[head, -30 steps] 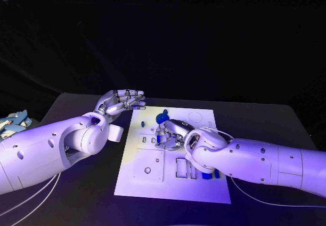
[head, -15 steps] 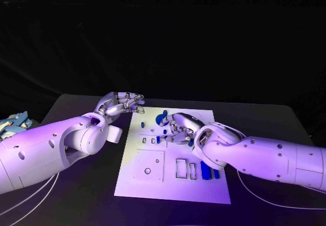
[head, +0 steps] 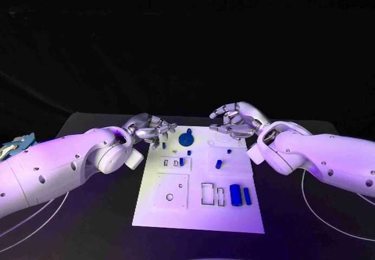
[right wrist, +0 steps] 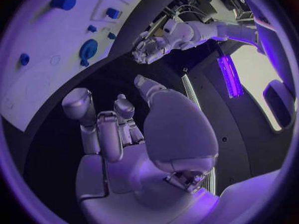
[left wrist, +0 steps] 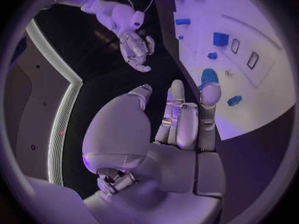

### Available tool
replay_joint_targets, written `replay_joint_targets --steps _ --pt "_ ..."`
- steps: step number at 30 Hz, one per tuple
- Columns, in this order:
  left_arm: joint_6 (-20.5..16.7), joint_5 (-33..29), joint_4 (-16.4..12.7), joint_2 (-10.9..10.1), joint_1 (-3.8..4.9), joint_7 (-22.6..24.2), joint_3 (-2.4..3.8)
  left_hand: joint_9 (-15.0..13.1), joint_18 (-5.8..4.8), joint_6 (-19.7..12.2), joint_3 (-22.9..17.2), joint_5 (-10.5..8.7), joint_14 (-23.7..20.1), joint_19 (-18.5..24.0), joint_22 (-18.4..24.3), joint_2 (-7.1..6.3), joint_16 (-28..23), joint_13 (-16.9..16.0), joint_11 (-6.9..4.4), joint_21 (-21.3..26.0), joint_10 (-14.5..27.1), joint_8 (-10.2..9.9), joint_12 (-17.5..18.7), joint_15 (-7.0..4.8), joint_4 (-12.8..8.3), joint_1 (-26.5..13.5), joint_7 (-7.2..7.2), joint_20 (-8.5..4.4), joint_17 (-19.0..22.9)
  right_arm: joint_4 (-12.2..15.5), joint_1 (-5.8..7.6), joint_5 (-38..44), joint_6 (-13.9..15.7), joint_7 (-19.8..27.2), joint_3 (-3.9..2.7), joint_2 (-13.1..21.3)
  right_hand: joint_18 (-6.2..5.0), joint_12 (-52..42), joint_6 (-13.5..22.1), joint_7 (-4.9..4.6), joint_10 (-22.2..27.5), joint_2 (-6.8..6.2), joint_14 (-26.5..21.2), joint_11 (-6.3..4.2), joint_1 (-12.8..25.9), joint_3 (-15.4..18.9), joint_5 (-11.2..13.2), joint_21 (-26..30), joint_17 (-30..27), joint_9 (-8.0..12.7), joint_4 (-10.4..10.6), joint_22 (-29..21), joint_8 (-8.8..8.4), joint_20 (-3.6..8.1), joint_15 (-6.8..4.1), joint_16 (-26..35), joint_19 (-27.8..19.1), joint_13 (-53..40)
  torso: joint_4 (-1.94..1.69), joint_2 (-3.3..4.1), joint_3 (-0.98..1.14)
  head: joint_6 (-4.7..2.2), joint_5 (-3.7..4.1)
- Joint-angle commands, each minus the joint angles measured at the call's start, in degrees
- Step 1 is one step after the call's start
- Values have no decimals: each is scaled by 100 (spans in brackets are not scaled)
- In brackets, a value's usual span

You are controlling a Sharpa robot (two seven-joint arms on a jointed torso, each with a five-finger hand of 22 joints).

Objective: Assemble the parts on the task board

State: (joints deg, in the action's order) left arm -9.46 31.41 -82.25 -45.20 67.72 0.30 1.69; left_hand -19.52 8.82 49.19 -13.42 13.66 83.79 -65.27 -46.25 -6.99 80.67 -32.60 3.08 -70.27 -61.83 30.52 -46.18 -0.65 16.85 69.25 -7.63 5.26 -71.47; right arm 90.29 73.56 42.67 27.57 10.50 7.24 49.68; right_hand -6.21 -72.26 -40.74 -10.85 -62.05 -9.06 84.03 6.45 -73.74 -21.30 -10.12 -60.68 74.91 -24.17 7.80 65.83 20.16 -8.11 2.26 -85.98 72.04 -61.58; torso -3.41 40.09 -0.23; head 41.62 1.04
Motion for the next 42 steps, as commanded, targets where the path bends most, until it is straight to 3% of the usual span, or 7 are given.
replay_joint_targets --steps 1,2,4,10,22,37,42 --pt "816 1321 34 104 114 -1295 7 -188 -126 -49 78 9 153 -173 -408 29 157 -282 -61 -277 47 291 -418 -60 3 -123 86 -44 -261 -8 43 -699 -113 312 -5 107 -70 -21 -30 -38 -34 8 221 3 37 2 -26 -12 364 -6 34 2 23 1 -8 -33 26 7 17 -46 24 18 -18" --pt "947 1537 48 158 169 -1511 6 -330 -174 8 151 -7 237 -329 -710 52 269 -845 -117 -452 -225 511 -945 -102 3 -239 145 -77 -467 -15 60 -743 -98 307 -6 162 -70 -23 -30 -37 -37 9 222 2 37 3 -34 -10 366 -6 36 1 29 2 -10 -34 27 7 18 -61 27 46 -25" --pt "1128 1803 74 239 245 -1803 5 -460 -218 41 198 -25 294 -473 -969 79 344 -1360 -165 -595 -486 688 -1389 -144 2 -306 200 -111 -608 -30 78 -795 -84 292 -8 223 -70 -23 -28 -35 -37 9 223 0 38 4 -45 -11 369 -6 39 2 36 4 -11 -35 29 11 20 -68 29 56 -39" --pt "1586 2272 247 531 480 -2450 -88 -670 -288 13 269 -32 361 -689 -1371 142 452 -2081 -229 -813 -812 945 -1988 -204 6 -422 272 -166 -808 -68 100 -857 -77 225 -10 289 -74 -18 -19 -34 -28 1 215 -2 43 10 -73 7 341 -5 46 -11 49 7 -14 -26 23 29 19 -84 31 80 -43" --pt "2178 2700 633 1034 682 -3041 -267 -799 -303 -61 462 -235 375 -714 -1468 93 484 -2177 -241 -874 -784 1087 -2082 -214 11 -639 287 -179 -870 -124 107 -841 -101 116 -9 294 -79 -18 4 -33 -25 -13 208 -3 56 23 -103 34 318 0 59 -31 62 11 -15 -18 12 41 24 -64 21 91 -77" --pt "2679 2665 1108 1492 697 -3071 -422 -818 -310 -125 435 -190 383 -724 -1508 183 505 -2120 -233 -895 -708 1086 -2036 -209 1 -577 277 -177 -915 -167 104 -823 -116 51 -8 280 -83 -14 25 -33 -17 -26 200 -3 77 41 -134 58 292 5 80 -46 78 13 -16 -8 4 61 31 -48 16 133 -64" --pt "2701 2628 1140 1540 695 -3064 -437 -821 -311 -131 431 -185 384 -726 -1515 200 508 -2113 -231 -898 -699 1087 -2031 -207 5 -575 274 -176 -921 -186 100 -821 -119 42 -8 271 -86 -13 31 -33 -16 -27 194 -3 82 44 -147 72 274 6 87 -57 83 14 -16 -2 -3 65 23 -53 32 151 -64"
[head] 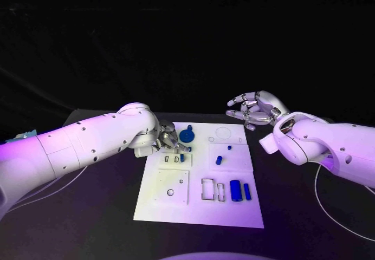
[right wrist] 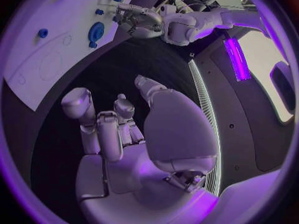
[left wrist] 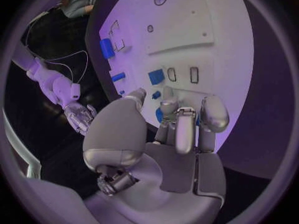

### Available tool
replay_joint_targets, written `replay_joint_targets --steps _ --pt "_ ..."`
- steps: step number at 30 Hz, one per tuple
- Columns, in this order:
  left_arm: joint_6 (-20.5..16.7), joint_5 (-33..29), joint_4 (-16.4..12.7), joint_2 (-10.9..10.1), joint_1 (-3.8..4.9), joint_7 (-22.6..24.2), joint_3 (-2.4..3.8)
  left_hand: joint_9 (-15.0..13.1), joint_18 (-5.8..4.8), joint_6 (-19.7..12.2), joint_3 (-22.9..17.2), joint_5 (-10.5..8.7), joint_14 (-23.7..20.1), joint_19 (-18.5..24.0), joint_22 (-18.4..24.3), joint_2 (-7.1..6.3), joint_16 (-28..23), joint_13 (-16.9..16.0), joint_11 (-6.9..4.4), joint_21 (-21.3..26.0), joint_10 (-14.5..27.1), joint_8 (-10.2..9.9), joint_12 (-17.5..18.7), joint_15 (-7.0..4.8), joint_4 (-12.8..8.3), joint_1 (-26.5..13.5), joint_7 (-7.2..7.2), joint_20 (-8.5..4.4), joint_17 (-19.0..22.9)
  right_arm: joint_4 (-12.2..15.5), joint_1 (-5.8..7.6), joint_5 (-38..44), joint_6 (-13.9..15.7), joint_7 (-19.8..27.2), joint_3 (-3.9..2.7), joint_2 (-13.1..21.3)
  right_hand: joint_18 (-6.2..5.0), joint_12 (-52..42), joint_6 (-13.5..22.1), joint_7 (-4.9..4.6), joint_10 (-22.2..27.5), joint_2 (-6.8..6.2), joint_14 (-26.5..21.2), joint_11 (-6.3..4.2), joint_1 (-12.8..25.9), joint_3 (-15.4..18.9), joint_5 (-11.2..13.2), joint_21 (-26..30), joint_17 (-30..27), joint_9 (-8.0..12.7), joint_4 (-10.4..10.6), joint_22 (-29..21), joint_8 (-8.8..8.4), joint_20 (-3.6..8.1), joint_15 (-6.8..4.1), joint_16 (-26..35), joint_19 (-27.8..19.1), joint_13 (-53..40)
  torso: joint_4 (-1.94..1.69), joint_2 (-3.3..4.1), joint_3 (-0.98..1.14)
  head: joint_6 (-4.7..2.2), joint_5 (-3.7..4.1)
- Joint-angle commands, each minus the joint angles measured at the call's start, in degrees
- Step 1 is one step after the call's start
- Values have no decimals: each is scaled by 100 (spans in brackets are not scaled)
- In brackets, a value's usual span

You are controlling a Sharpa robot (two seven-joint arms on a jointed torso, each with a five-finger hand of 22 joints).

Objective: Assemble the parts on the task board

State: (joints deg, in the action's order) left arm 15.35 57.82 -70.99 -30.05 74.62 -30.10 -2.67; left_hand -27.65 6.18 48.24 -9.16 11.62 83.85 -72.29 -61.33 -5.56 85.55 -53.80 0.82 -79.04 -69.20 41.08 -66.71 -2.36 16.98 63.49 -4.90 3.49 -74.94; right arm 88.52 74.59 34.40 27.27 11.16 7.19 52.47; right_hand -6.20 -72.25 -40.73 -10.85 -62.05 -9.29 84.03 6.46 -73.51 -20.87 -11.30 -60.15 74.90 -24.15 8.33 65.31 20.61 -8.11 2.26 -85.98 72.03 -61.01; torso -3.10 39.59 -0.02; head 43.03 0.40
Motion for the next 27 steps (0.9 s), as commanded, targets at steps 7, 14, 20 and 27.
replay_joint_targets --steps 7,14,20,27 --pt "279 -55 24 55 4 -27 -7 -11 -49 -40 2 22 383 -28 -17 76 29 14 -3 -26 47 32 28 -35 -8 -2 -1 1 -592 -34 -7 7 -100 -43 -2 -20 -87 -14 30 -33 -16 -4 194 -4 60 1 -28 20 275 5 34 -5 38 14 -16 -2 -3 8 -9 -3 0 36 4" --pt "401 -67 48 64 2 -42 -8 -18 -47 -54 -20 36 382 -19 -13 121 30 46 0 -28 78 35 52 -31 -14 29 -3 4 -593 -45 -8 10 -117 -62 -1 -27 -93 -11 34 -33 -9 -4 188 -4 64 4 -38 48 259 6 40 -26 44 15 -16 4 -18 18 -8 -5 2 44 5" --pt "470 -73 74 83 -5 -30 -12 -26 -47 -73 -48 53 381 -12 -17 149 31 72 3 -32 107 36 73 -27 -20 93 -7 8 -595 -51 -10 14 -124 -71 0 -30 -95 -8 36 -33 -4 -4 182 -4 66 6 -45 60 242 6 44 -35 48 15 -16 10 -25 25 -4 1 0 53 4" --pt "530 -89 91 121 -14 -15 -22 -32 -46 -84 -75 63 382 -4 -15 164 36 80 5 -33 120 36 81 -24 -22 153 -10 11 -606 -64 -14 16 -135 -81 0 -41 -95 -8 36 -33 -4 -4 182 -4 66 6 -45 60 242 6 44 -35 48 15 -16 10 -25 25 -1 4 -1 71 15"
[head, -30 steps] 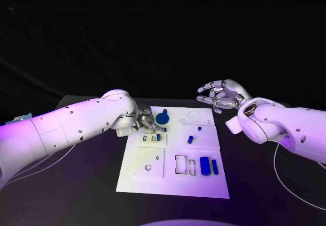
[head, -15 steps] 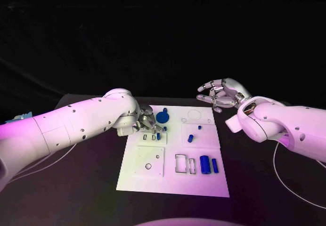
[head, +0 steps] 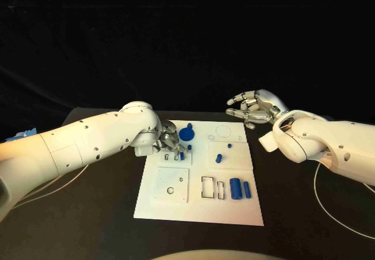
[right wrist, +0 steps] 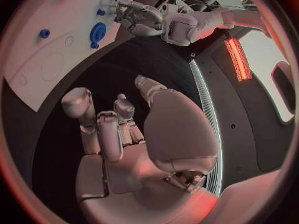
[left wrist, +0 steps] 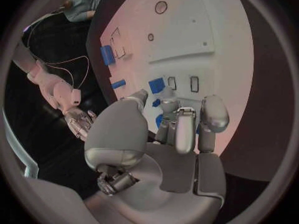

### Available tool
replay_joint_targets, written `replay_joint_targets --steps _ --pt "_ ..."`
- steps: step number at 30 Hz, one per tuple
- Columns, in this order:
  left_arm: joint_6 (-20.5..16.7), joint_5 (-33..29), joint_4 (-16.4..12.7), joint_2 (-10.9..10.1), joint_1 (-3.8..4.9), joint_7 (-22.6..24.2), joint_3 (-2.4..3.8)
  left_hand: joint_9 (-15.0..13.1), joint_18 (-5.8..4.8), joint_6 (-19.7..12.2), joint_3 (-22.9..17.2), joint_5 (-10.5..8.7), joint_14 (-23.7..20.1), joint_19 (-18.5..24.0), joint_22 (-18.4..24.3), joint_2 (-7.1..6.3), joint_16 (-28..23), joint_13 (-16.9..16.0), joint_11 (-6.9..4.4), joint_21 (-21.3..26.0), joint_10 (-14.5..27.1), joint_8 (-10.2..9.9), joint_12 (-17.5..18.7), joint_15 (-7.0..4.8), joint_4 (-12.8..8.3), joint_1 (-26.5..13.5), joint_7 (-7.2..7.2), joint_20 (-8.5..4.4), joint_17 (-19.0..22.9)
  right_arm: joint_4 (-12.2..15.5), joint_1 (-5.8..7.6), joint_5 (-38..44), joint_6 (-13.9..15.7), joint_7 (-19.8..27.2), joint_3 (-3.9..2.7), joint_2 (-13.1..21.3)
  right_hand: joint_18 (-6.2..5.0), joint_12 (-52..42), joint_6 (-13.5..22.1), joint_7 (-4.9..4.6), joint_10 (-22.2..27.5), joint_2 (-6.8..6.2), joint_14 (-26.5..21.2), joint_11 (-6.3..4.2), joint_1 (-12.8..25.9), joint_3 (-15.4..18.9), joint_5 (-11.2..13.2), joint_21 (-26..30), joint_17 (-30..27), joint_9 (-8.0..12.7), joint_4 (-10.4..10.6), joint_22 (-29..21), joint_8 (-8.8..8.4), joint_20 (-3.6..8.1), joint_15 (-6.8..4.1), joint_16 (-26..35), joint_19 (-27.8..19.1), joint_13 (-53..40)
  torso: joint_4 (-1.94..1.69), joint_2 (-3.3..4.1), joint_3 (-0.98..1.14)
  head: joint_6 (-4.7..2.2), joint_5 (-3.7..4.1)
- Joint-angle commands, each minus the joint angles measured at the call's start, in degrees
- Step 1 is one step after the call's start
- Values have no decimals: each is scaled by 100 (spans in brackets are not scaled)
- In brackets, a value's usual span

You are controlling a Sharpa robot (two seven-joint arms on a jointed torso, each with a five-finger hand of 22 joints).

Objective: Assemble the parts on the task board

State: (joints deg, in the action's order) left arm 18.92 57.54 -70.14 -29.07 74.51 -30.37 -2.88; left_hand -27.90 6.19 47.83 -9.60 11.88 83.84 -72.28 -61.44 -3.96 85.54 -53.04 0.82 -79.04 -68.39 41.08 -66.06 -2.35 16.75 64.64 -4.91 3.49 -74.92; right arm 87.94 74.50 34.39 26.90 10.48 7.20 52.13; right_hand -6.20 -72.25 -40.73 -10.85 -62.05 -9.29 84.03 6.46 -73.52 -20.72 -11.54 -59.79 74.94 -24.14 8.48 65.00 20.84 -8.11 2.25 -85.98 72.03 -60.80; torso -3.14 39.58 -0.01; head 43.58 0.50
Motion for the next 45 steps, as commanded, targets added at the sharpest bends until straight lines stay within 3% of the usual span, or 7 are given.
replay_joint_targets --steps 1,19,25,27,29,31,45 --pt "173 -62 7 24 -3 12 -2 -9 -48 -46 -39 40 382 -6 -9 11 36 7 7 -36 42 37 19 -24 3 52 -10 12 -606 -8 -6 17 -98 -15 -1 -7 -96 -8 36 -33 -4 -4 182 -4 67 -9 -21 23 238 5 29 -5 25 15 -16 10 -24 5 -1 4 -2 18 9" --pt "207 -124 31 59 -6 26 -6 -28 -47 -84 -328 60 382 20 -28 159 44 4 6 -55 68 27 29 -21 -4 390 -9 23 -624 -50 -18 17 -120 -38 5 -34 -100 -9 38 -33 -5 -2 176 -5 68 -8 -31 46 222 6 35 -22 34 15 -17 16 -37 6 -3 3 1 45 2" --pt "181 -192 37 62 -6 14 -6 -59 -46 -110 -1038 70 387 37 -47 132 52 17 -25 -73 89 29 62 -52 -59 937 22 12 -646 -55 -19 17 -132 -51 6 -35 -105 -1 42 -32 10 2 168 -5 69 -8 -43 71 199 7 41 -41 43 16 -17 25 -51 25 -4 0 -1 55 9" --pt "161 -244 40 60 -6 11 -7 -130 -48 -158 -1912 66 393 39 -62 -53 56 69 -33 -85 99 88 133 -53 -192 1277 -3 -8 -659 -59 -19 18 -139 -65 6 -35 -105 -1 42 -32 10 2 168 -5 69 -8 -43 71 199 7 41 -41 43 16 -17 25 -51 25 -6 -1 2 55 11" --pt "147 -292 43 58 -6 10 -7 -233 -50 -184 -2528 65 394 38 -79 -253 57 108 -22 -96 92 164 178 -48 -328 1308 3 -6 -664 -67 -19 17 -141 -74 6 -35 -106 -1 46 -33 11 5 166 -5 68 -8 -52 78 196 8 45 -44 48 16 -17 26 -54 26 -8 0 3 55 14" --pt "130 -351 46 54 -6 11 -7 -337 -50 -187 -3000 52 395 41 -90 -353 58 126 -14 -105 61 226 193 -37 -436 1177 -7 0 -669 -79 -19 16 -144 -83 6 -34 -106 -1 46 -33 11 5 166 -5 68 -8 -52 78 196 8 45 -44 48 16 -17 26 -54 26 -10 0 3 55 15" --pt "-88 -597 -117 -136 -8 53 -3 -555 -56 -145 -3726 116 382 17 -143 -557 28 33 -29 -141 -65 323 133 -57 -888 854 0 -6 -609 -103 -20 14 -157 -93 7 -33 -110 -1 52 -33 16 3 161 -4 73 -4 -61 104 186 10 53 -63 56 16 -16 31 -70 32 -11 2 6 40 -7"
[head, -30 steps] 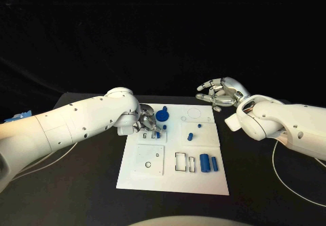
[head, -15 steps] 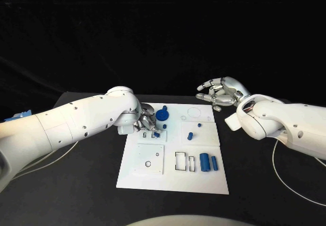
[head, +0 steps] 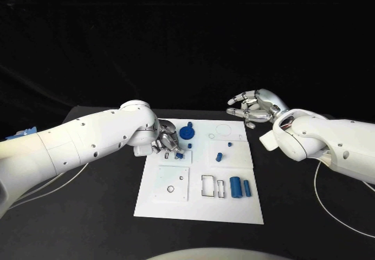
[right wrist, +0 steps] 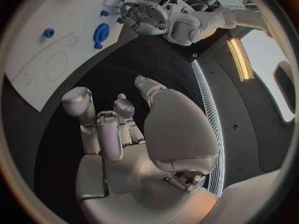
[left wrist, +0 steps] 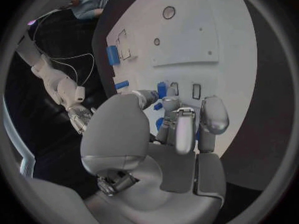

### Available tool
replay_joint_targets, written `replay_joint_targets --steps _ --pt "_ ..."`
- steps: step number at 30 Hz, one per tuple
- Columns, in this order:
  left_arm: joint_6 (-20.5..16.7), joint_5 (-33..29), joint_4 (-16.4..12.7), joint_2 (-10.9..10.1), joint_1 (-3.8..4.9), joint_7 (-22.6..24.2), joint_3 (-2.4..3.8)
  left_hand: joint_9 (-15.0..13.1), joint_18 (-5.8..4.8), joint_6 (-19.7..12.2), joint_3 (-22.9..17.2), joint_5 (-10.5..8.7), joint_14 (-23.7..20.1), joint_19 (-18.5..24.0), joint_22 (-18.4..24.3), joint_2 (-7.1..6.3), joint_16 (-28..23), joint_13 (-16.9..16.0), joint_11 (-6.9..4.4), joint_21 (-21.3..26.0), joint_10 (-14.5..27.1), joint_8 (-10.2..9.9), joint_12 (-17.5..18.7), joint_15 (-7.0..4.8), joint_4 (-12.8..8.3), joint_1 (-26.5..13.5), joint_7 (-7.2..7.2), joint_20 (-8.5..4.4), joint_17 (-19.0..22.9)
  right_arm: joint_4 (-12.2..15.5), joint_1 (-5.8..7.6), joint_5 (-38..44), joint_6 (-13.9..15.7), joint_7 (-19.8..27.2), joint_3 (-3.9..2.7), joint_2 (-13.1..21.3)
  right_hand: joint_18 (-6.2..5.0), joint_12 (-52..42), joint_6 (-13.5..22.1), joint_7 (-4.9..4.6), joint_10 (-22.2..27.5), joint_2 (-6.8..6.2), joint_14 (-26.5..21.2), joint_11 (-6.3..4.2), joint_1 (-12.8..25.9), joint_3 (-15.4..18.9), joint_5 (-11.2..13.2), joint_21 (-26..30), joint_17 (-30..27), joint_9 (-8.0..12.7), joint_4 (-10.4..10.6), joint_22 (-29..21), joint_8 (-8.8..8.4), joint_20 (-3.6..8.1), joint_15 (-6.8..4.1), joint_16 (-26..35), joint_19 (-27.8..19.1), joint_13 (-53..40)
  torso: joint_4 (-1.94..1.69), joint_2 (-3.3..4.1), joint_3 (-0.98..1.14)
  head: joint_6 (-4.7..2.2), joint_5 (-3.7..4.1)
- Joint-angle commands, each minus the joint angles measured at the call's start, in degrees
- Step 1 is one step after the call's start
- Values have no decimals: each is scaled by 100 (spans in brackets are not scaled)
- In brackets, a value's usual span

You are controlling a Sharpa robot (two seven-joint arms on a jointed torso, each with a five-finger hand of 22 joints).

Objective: Assemble the parts on the task board

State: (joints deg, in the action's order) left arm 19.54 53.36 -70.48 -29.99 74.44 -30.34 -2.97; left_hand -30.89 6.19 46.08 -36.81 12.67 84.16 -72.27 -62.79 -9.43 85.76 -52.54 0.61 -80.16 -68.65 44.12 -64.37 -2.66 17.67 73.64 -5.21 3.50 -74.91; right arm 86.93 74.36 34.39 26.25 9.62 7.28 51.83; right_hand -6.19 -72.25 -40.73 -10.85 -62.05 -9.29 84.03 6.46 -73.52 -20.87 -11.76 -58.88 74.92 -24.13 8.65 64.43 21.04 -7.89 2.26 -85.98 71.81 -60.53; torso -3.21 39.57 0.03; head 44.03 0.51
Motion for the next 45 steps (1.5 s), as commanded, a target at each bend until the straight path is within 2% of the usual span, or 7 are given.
replay_joint_targets --steps 1,10,15,19,29,33,45 --pt "-195 -185 -123 -75 -2 64 10 -265 -56 37 -1030 47 350 18 -6 -22 4 -28 -11 -30 -51 23 -44 -27 -1001 -60 33 -8 -607 -3 -6 14 -93 -6 0 -2 -111 -1 52 -33 16 3 161 -4 74 12 -39 13 189 9 36 -5 36 -6 -16 31 -48 4 -5 3 1 -6 -9" --pt "-772 310 -629 -465 -46 388 46 -348 -95 149 -1250 234 357 -131 -217 -178 2 -239 -53 -125 -265 67 -203 -66 -1202 -222 73 -41 -590 -14 -27 8 -89 18 2 2 -113 3 55 -34 24 3 156 -4 79 15 -42 26 174 10 42 -14 40 -6 -16 37 -55 13 -10 9 2 2 -15" --pt "-1087 530 -788 -593 -114 467 48 -407 -138 295 -1376 734 372 -292 -438 -333 23 -438 -110 -224 -477 85 -339 -119 -1309 -392 130 -98 -613 -16 -44 3 -82 35 3 11 -112 0 59 -34 21 3 156 -3 88 20 -46 26 178 11 53 -12 47 -6 -15 37 -54 11 -14 4 -1 11 -4" --pt "-1249 695 -874 -654 -156 453 49 -432 -161 345 -1390 904 381 -373 -556 -374 41 -537 -131 -272 -560 88 -403 -139 -1356 -445 152 -118 -641 -12 -51 1 -78 46 4 20 -112 0 59 -34 21 3 156 -3 88 20 -46 26 178 11 53 -12 47 -6 -15 37 -54 11 -2 4 -7 18 -18" --pt "-1309 1027 -931 -663 -251 311 38 -481 -186 431 -1408 1228 396 -468 -688 -447 70 -677 -169 -329 -683 98 -494 -174 -1431 -536 190 -154 -683 1 -55 0 -79 72 4 37 -111 0 65 -34 28 -5 154 -3 97 31 -52 31 176 13 63 -13 60 -6 -15 38 -55 21 0 4 -8 28 -27" --pt "-1303 1106 -925 -642 -287 273 29 -487 -190 441 -1411 1276 397 -479 -704 -453 73 -689 -173 -335 -694 98 -500 -178 -1438 -548 194 -158 -687 4 -56 0 -84 81 4 41 -113 -14 100 -32 37 -39 150 -4 121 78 -241 60 169 25 114 -22 123 -5 -17 42 -59 45 2 4 -4 25 -29" --pt "-1351 1385 -865 -552 -328 231 17 -505 -200 469 -1414 1400 402 -515 -758 -469 85 -735 -185 -357 -733 101 -528 -189 -1464 -575 206 -170 -707 14 -56 0 -90 84 4 51 -113 -17 102 -31 36 -40 150 -4 120 81 -257 60 169 26 118 -21 130 -5 -17 42 -58 46 1 7 -6 29 -25"
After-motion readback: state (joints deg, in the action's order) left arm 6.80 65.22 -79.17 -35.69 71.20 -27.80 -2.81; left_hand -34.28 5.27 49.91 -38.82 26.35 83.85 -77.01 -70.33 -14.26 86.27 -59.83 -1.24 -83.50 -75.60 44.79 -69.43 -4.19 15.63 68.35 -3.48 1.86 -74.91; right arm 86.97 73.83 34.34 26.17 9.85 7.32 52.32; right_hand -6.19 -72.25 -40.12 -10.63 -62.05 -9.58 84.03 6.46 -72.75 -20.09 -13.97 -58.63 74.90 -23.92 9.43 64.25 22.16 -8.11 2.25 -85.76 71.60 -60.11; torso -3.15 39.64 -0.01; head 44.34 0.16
